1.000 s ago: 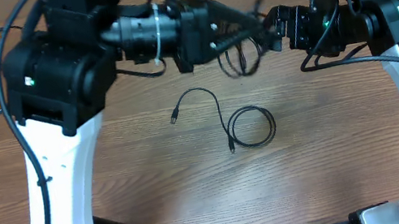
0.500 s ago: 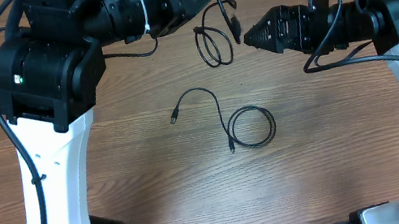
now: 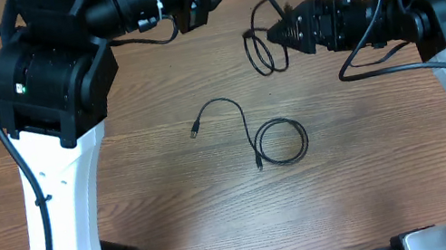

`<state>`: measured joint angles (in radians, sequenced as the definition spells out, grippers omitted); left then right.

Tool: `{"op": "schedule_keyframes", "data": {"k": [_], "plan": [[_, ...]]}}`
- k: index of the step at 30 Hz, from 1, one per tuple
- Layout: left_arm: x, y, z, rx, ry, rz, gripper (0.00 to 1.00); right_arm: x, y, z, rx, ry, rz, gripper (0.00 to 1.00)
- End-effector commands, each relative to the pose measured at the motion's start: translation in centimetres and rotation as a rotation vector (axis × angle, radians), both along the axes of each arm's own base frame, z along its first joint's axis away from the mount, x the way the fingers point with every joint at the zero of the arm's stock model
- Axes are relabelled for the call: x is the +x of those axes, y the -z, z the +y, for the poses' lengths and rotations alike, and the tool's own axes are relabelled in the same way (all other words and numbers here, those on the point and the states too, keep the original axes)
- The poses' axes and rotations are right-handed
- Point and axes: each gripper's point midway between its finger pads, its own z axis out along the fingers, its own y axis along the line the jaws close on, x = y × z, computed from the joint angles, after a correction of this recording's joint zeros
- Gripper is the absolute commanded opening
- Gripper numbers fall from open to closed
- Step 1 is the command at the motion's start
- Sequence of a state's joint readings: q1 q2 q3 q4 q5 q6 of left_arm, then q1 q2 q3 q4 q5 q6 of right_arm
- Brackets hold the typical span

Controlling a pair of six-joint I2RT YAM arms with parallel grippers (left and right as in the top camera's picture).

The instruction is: Untangle cables

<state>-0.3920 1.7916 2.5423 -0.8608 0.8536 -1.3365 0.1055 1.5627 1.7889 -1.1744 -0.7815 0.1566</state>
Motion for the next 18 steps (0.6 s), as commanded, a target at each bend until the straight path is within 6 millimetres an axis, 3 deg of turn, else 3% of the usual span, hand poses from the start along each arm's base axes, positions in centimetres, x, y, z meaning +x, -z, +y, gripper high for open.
{"op": "schedule_keyframes", "data": {"k": [1,6,14,18], "plan": [[-1.5,-2.1,0.1,-0.066,0.036,0.015,0.04,-0.1,0.1,0.1,0.008,-0.013,0.001,0.83],[-1.5,-3.1,0.1,-0.094,0.037,-0.014,0.04,-0.1,0.1,0.2,0.008,-0.015,0.001,0.70],[-2.1,-3.1,-0.1,-0.111,0.072,0.046,0.04,0.1,-0.1,0.3,0.010,-0.017,-0.014,0.68],[-2.3,-3.1,-0.2,-0.111,0.084,0.050,0.04,0.2,-0.1,0.3,0.004,-0.014,-0.022,0.51]]}}
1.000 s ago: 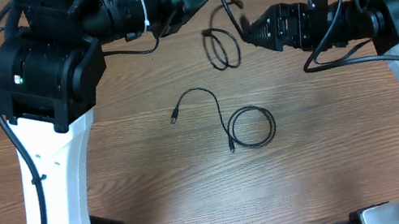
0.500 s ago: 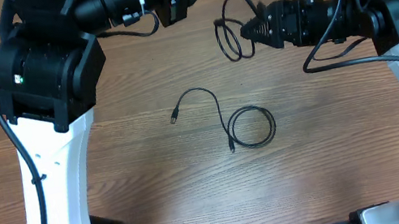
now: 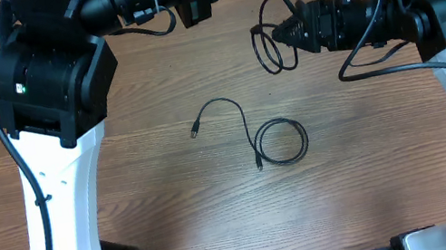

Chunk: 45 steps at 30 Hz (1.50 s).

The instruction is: Untangle cables

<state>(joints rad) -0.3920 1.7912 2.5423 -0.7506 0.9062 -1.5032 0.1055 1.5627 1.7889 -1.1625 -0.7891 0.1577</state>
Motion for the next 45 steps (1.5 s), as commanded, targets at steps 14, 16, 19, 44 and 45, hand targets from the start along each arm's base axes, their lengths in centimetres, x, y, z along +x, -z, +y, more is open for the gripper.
{"op": "schedule_keyframes", "data": {"k": [14,16,19,44,45], "plan": [[-0.7,0.3,1.1,0.070,0.013,-0.163,0.04,2.3,5.1,-7.9,-0.377,0.449,0.131,0.04],[-0.4,1.4,1.5,0.104,-0.001,-0.138,0.04,2.2,5.5,-8.8,-0.422,0.482,0.142,0.04],[0.8,3.6,2.5,0.179,-0.067,-0.094,0.04,1.9,5.9,-9.5,-0.456,0.513,0.162,0.04],[4.7,17.3,16.8,1.021,-0.698,0.113,0.90,-4.8,-3.1,3.1,0.230,-0.317,-0.056,0.04],[4.4,17.6,16.9,1.035,-0.687,0.119,0.98,-5.1,-3.7,3.3,0.266,-0.340,-0.064,0.04]]}}
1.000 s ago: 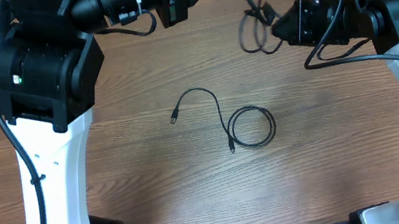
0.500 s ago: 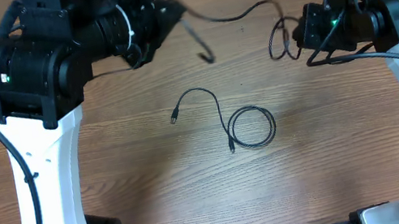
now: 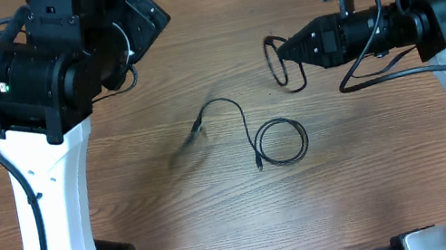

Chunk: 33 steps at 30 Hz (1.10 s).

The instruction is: Untangle cables

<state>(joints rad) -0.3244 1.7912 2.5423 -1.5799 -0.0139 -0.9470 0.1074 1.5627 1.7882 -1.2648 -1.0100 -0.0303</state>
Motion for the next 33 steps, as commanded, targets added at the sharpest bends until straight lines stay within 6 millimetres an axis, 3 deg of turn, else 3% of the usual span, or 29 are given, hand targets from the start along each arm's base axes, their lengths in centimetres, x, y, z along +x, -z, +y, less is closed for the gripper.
{"op": "schedule_keyframes", "data": {"k": [1,6,9,11,18,27,33], "plan": [[-0.8,-0.2,1.3,0.089,0.025,-0.013,1.00,-1.9,-3.0,1.5,0.186,-0.140,-0.023,0.04],[-1.9,0.7,0.9,0.142,0.135,0.026,1.00,-3.0,-5.6,2.0,0.324,-0.240,-0.070,0.04],[-2.7,0.8,-0.6,0.165,0.291,0.020,1.00,-3.3,-7.2,2.2,0.391,-0.294,-0.102,0.04],[-3.2,0.9,-1.5,0.181,0.387,0.009,1.00,-2.8,-7.9,2.2,0.400,-0.286,-0.083,0.04],[-4.9,0.6,-5.0,0.210,0.703,-0.069,1.00,2.4,-8.8,1.8,0.349,-0.021,0.028,0.04],[-7.3,0.9,-9.9,0.303,1.099,-0.193,1.00,3.4,-11.8,1.9,0.429,0.019,0.076,0.04],[-6.6,3.4,-11.8,0.386,1.209,-0.167,1.00,3.4,-12.4,1.9,0.453,0.033,0.132,0.04]]}}
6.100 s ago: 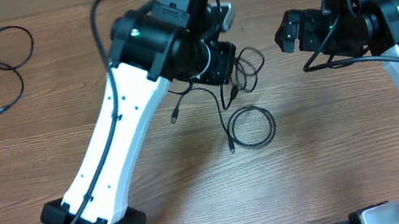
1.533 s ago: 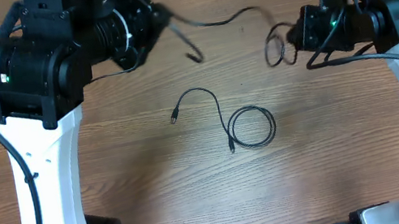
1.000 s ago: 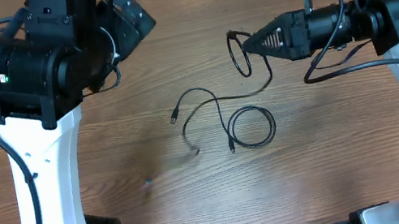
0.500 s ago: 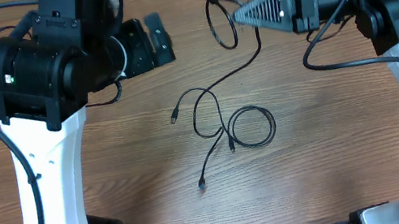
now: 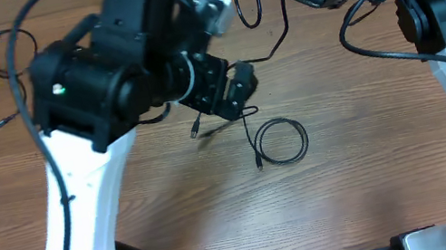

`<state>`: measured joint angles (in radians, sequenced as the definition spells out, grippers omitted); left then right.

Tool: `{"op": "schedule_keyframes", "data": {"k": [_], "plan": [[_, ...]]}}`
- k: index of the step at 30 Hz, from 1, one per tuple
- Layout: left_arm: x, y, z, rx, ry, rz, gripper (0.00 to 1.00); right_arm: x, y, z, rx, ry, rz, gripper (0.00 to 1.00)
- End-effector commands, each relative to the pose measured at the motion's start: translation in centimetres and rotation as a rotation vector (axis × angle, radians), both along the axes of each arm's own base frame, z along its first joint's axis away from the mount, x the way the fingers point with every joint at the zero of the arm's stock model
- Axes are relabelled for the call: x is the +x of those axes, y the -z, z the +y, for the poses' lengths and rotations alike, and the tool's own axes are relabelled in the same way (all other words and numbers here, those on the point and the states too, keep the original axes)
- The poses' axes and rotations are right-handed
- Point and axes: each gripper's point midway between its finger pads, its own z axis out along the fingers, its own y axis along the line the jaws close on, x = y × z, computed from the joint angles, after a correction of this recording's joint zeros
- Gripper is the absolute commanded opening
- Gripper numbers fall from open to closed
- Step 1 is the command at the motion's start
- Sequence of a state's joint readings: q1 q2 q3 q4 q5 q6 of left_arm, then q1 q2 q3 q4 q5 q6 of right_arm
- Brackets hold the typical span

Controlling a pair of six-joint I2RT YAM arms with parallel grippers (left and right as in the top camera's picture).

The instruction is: Untangle cables

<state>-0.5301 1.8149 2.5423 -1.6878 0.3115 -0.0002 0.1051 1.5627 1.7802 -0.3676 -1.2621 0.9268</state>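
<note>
A thin black cable lies on the wooden table, its coil (image 5: pixel 281 143) at the centre and its plug end (image 5: pixel 196 132) to the left. A second black cable hangs as a loop at the top, with a tail running down to the right; my right gripper is shut on it, raised near the far edge. My left gripper (image 5: pixel 240 88) hovers low over the curved stretch of the table cable, hiding part of it. How its jaws stand is not visible from above.
Loose thin wires trail across the far left of the table. The left arm's bulky black body (image 5: pixel 121 69) covers the upper middle. The arms' white bases stand at the front left and right.
My left arm has swung from the far left to the centre, its gripper now over the table cable. My right gripper has moved up and back with the looped cable.
At first both grippers met at the far edge with the looped cable between them. Then the left arm was drawn back to the left and the right gripper alone held the loop. Now the left gripper is above the table cable, which has stayed in place.
</note>
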Motion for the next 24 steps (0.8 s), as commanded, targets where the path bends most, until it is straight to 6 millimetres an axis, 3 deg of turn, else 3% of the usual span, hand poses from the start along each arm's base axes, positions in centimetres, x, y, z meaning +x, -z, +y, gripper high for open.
{"op": "schedule_keyframes", "data": {"k": [1,5,13,18,24], "plan": [[1.5,2.1,-0.8,0.088,0.073,-0.022,1.00,0.3,-0.2,-0.2,0.019,0.014,0.086,0.04],[3.5,4.8,-0.8,0.172,0.044,0.006,1.00,0.2,-0.2,-0.1,0.019,0.011,0.087,0.04],[6.4,9.2,-2.7,0.223,0.099,0.051,1.00,0.3,-1.1,-0.2,0.046,0.013,0.117,0.04],[7.7,9.4,-4.6,0.160,0.138,0.017,1.00,0.4,-1.8,-0.2,0.062,0.018,0.108,0.04],[5.3,8.4,-6.9,0.044,0.366,0.011,1.00,1.3,-1.8,-0.6,0.078,0.073,0.153,0.04]]}}
